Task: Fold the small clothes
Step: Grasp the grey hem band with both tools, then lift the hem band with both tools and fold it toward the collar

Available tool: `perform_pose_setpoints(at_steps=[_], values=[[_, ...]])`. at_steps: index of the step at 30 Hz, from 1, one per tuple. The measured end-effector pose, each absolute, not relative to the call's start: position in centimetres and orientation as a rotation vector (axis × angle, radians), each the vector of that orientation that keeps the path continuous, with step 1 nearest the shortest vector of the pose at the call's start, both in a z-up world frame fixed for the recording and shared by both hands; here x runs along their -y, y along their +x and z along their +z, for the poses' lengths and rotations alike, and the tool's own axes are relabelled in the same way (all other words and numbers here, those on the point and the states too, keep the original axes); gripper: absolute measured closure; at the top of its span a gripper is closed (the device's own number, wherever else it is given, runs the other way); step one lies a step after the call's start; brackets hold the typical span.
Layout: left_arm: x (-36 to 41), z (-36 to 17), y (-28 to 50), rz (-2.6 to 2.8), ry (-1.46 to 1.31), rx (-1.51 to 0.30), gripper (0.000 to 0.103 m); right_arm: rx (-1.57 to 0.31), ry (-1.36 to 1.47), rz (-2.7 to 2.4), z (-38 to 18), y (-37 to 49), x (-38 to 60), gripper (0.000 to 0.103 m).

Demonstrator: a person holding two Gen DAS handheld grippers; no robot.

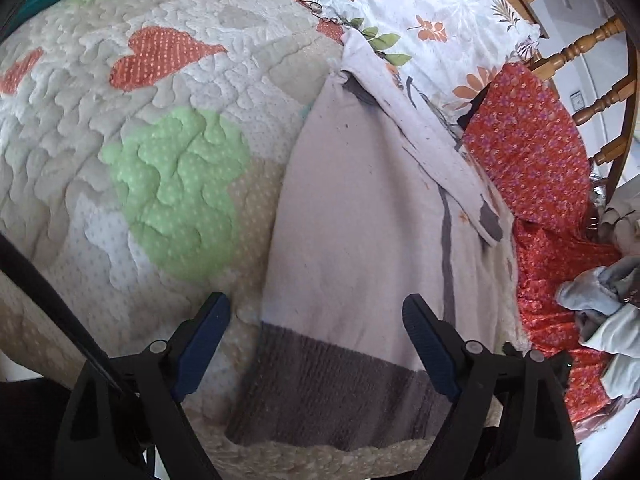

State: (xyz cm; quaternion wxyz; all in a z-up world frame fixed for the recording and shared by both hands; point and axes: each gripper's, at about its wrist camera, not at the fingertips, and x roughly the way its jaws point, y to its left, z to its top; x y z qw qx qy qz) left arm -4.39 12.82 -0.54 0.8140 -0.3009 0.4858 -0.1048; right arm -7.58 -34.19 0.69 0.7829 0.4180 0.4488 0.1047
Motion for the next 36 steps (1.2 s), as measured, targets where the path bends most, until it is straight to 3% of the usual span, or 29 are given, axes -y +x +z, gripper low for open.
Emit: perform_pose_setpoints(at_steps=[5, 25, 27, 28, 29, 31, 36], values=[[-12.3, -1.2, -5.6, -0.29, -0.687, -1.04, 0.022, -1.004, 1.023, 0.361, -0.7, -7.8, 32.7, 0.047], [-11.7, -2.2, -7.4, -0.366, -0.735, -1.09, 0.022, -1.017, 0.983, 0.416, -0.6, -8.9, 29.7, 0.047], [-11.7, -2.2, -7.4, -0.373, -0.742, -1.093, 0.028, -1.016, 0.961, 0.414, -0.4, -9.0, 29.2, 0.047], [-11.6, -2.4, -7.4, -0.385, -0.743, -1.102, 0.041, -1.016, 0.954, 0.416, -0.4, -9.1, 29.0, 0.047], [-11.5, -2.6, -7.3, -0.399, -0.749, -1.114, 0.06, -1.018, 0.95, 0.418, -0.4, -9.2, 28.7, 0.047], [-11.3, -3.1, -7.4, -0.385, -0.743, -1.133, 0.072, -1.014, 0.918, 0.407, -0.3, -9.7, 28.0, 0.047], [-11.6, -3.4, -7.2, -0.376, -0.785, -1.119, 0.069, -1.004, 0.844, 0.382, 0.1, -10.6, 26.8, 0.047]])
